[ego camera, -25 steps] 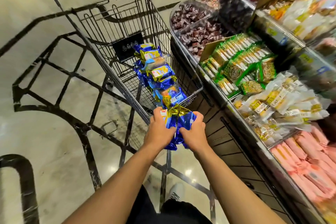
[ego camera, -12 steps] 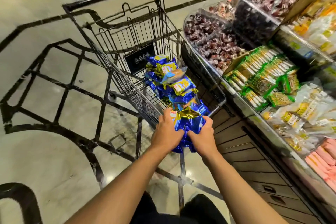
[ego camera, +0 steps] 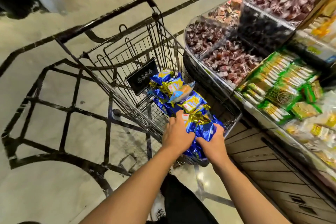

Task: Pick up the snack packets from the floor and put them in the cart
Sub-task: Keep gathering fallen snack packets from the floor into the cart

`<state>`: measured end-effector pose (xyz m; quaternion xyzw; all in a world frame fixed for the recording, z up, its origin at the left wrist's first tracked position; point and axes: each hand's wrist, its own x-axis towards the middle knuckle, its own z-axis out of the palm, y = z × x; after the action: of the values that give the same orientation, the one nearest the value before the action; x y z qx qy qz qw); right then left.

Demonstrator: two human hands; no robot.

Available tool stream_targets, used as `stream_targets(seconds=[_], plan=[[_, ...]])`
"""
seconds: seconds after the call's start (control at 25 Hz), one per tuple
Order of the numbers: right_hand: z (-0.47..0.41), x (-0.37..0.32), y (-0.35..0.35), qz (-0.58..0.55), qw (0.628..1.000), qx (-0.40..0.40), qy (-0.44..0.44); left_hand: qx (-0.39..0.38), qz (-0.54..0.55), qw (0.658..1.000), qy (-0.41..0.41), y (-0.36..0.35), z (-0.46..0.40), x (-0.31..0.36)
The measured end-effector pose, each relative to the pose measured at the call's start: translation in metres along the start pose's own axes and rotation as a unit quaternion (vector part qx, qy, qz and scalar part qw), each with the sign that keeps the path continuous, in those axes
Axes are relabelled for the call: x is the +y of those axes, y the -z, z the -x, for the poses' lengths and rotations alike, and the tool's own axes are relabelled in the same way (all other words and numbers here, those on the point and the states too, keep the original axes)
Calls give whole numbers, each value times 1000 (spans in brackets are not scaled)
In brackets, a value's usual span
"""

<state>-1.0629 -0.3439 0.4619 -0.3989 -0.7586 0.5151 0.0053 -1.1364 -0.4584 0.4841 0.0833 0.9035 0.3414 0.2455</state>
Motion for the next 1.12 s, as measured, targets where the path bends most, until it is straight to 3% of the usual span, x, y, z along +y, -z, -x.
stream_targets(seconds=[0.4, 0.8, 1.12], plan=[[-100, -22, -8, -18, 997, 29, -63, -76, -55, 995, -18, -10, -113, 29], [-154, 8, -21, -37, 971, 123, -203, -179, -129, 974, -59, -53, -207, 33], [-191, 50, -15, 11, 964, 129, -231, -176, -172, 966, -81, -111, -238, 40]])
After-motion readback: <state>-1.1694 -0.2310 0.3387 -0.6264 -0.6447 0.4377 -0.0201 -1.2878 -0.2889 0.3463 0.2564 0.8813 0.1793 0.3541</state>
